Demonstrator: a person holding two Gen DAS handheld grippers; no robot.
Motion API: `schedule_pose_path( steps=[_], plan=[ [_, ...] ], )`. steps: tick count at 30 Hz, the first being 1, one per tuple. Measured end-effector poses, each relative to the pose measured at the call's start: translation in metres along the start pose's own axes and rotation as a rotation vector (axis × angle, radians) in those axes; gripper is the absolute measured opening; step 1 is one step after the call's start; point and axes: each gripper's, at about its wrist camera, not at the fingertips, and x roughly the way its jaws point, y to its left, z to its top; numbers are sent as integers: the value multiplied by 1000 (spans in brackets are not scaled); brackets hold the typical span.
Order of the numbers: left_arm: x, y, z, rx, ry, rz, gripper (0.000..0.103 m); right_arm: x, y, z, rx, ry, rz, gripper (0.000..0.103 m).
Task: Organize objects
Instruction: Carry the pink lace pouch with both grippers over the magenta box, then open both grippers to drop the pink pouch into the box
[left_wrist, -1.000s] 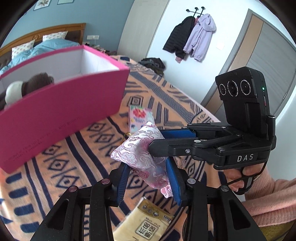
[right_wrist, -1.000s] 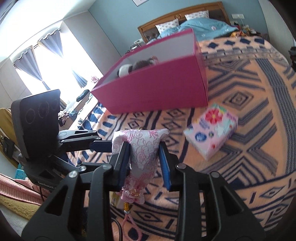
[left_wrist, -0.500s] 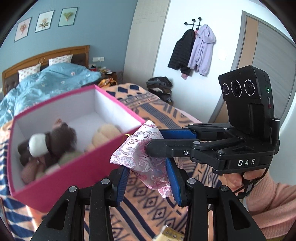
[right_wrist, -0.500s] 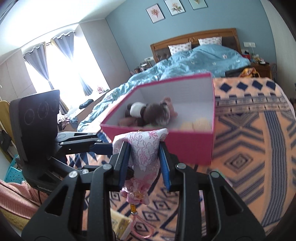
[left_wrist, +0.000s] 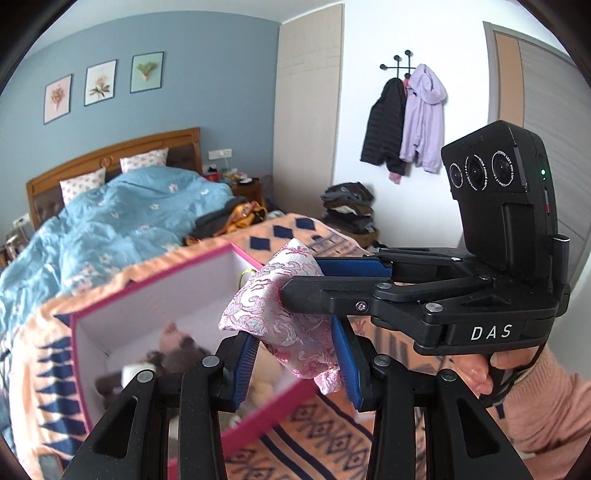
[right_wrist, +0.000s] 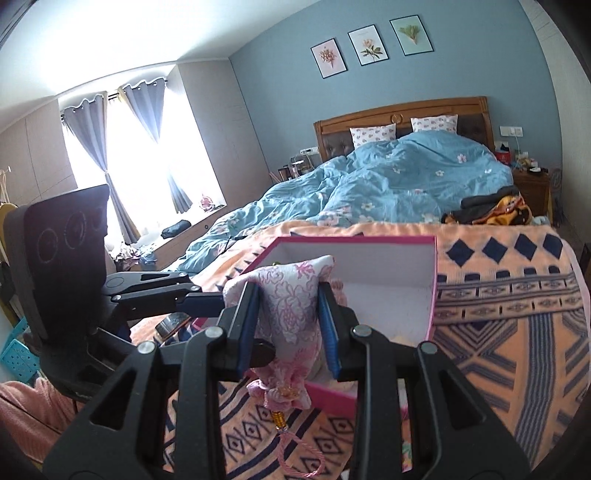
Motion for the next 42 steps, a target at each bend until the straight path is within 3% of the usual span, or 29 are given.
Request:
schedule_pose_path(
  steps=[18, 37, 42],
  plan=[
    [27, 39, 38, -5, -31, 132, 40, 46, -15, 50, -87, -30, -54, 34],
    [108, 50, 14, -45, 152, 99, 40, 87, -72, 14, 43, 122, -130, 34],
    [124, 52, 9, -54, 214, 130, 43, 94, -84, 7, 78, 158, -182, 34]
  ],
)
